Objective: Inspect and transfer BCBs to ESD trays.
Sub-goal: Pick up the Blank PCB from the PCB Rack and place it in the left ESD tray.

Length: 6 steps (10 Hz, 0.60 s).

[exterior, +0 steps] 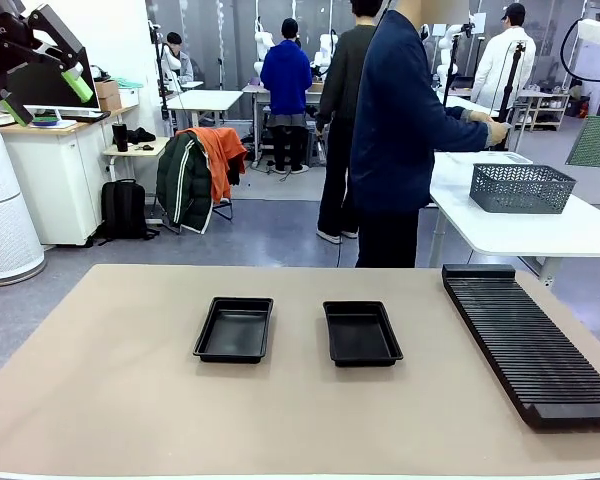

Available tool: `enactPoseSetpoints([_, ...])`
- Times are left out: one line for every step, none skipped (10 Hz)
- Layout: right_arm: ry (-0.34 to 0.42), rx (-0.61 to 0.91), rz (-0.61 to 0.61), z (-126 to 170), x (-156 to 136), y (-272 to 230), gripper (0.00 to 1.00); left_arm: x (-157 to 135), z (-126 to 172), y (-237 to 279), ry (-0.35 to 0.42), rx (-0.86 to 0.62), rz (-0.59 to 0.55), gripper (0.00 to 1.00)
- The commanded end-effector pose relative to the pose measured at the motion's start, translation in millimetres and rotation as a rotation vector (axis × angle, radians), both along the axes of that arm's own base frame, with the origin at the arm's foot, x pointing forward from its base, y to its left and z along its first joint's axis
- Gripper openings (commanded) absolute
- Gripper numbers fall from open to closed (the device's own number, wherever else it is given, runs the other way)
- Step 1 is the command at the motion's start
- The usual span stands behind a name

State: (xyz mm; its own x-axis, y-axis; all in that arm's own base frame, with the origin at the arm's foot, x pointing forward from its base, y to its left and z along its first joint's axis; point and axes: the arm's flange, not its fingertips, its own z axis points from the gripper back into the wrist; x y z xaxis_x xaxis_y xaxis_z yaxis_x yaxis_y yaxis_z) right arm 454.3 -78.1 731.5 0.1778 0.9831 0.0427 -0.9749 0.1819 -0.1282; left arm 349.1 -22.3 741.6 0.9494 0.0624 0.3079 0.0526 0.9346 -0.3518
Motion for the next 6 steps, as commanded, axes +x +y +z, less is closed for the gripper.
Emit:
enactPoseSetpoints([-0.005, -0.002, 0.018, -3.5, -2.0, 0.2, 0.03, -1.0, -0.5, 0.5, 0.0, 0.012, 0.0, 1.0])
enactPoseSetpoints([-0.005, -0.002, 0.018, -3.5, -2.0, 0.2, 0.03, -1.0, -0.5, 0.5, 0.0, 0.012, 0.0, 1.0])
enactPoseSetpoints([-0.005, -0.002, 0.018, -3.5, -2.0, 0.2, 0.03, -1.0, -0.5, 0.5, 0.0, 0.012, 0.0, 1.0])
enactPoseSetpoints([-0.005, -0.002, 0.018, -3.5, -2.0, 0.2, 0.03, -1.0, -0.5, 0.5, 0.0, 0.012, 0.0, 1.0])
enactPoseSetpoints([-0.005, -0.002, 0.018, -3.5, -2.0, 0.2, 0.03, -1.0, -0.5, 0.5, 0.0, 0.012, 0.0, 1.0])
enactPoseSetpoints([0.001, 0.0, 0.004, -0.6, 0.3, 1.2, 0.03, -1.0, -0.5, 0.5, 0.0, 0.012, 0.0, 1.0])
